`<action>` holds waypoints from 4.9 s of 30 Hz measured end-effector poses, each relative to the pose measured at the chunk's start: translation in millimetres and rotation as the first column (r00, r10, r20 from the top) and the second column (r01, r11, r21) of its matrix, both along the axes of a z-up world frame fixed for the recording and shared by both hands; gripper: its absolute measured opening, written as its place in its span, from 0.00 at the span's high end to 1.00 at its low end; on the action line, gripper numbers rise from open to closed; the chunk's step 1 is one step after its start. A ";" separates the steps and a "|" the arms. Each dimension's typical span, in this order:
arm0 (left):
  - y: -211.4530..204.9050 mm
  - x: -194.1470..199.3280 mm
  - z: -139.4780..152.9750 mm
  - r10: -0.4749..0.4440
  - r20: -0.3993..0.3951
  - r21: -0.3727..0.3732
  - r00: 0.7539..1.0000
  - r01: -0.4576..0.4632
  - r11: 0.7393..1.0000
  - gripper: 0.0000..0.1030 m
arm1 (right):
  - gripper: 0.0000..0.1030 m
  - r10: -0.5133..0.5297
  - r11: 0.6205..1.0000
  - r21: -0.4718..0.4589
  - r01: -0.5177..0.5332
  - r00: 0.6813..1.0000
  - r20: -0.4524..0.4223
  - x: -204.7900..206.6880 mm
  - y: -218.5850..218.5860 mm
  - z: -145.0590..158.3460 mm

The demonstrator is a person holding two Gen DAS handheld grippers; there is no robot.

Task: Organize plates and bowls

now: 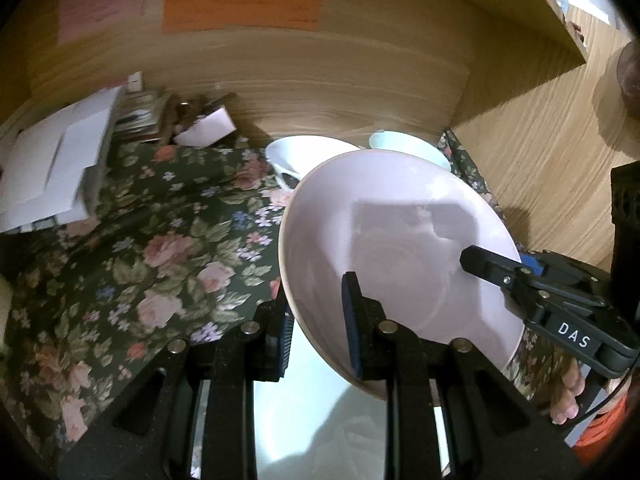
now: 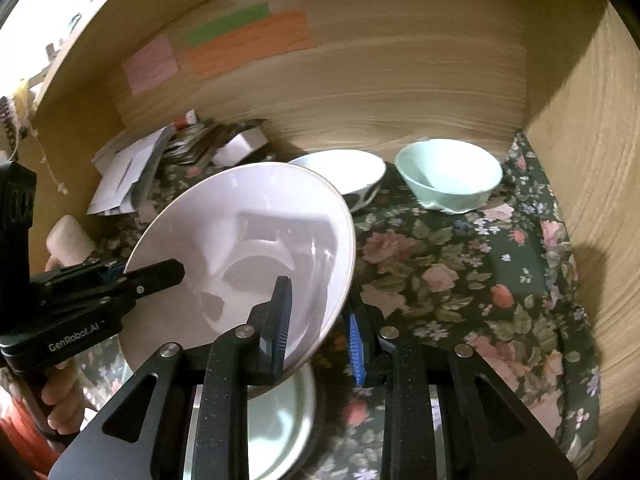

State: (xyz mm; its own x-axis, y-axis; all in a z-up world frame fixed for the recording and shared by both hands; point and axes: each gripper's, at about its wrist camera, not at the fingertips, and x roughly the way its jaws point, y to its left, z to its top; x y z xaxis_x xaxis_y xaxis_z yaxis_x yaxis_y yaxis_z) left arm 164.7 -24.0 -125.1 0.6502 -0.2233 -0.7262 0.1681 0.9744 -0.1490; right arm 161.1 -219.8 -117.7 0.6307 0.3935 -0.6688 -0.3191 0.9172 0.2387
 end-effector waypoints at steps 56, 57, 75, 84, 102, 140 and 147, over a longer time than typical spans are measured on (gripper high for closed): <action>203.3 -109.9 -52.6 0.418 -0.075 -0.033 0.905 -0.422 0.906 0.78 | 0.78 0.436 0.890 -0.092 -0.446 0.893 -0.113 -20.9 224.2 -35.9; 204.1 -108.2 -54.4 0.418 -0.076 -0.031 0.905 -0.421 0.906 0.78 | 0.78 0.437 0.889 -0.092 -0.448 0.891 -0.123 -18.9 225.6 -38.2; 200.7 -104.8 -60.9 0.398 -0.069 -0.006 0.915 -0.400 0.917 0.65 | 0.73 0.420 0.893 -0.105 -0.438 0.894 -0.156 -10.1 221.0 -47.5; 194.8 -115.5 -37.7 0.421 0.004 0.040 0.907 -0.421 0.906 0.47 | 0.54 0.370 0.923 -0.089 -0.375 0.927 -0.070 -13.6 182.9 -19.9; 100.4 -51.5 15.2 0.235 0.099 0.031 0.967 -0.239 0.970 0.31 | 0.48 0.130 0.990 -0.072 -0.125 0.989 0.070 21.5 62.9 31.0; 33.7 164.3 -37.3 0.144 -0.067 0.118 0.987 -0.136 0.984 0.17 | 0.50 0.008 1.000 -0.020 -0.013 0.970 -0.245 197.9 15.0 -74.5; 28.0 169.1 -49.9 0.125 -0.095 0.129 0.988 -0.113 0.985 0.17 | 0.76 0.041 0.997 -0.046 -0.054 0.966 -0.257 187.8 20.0 -79.4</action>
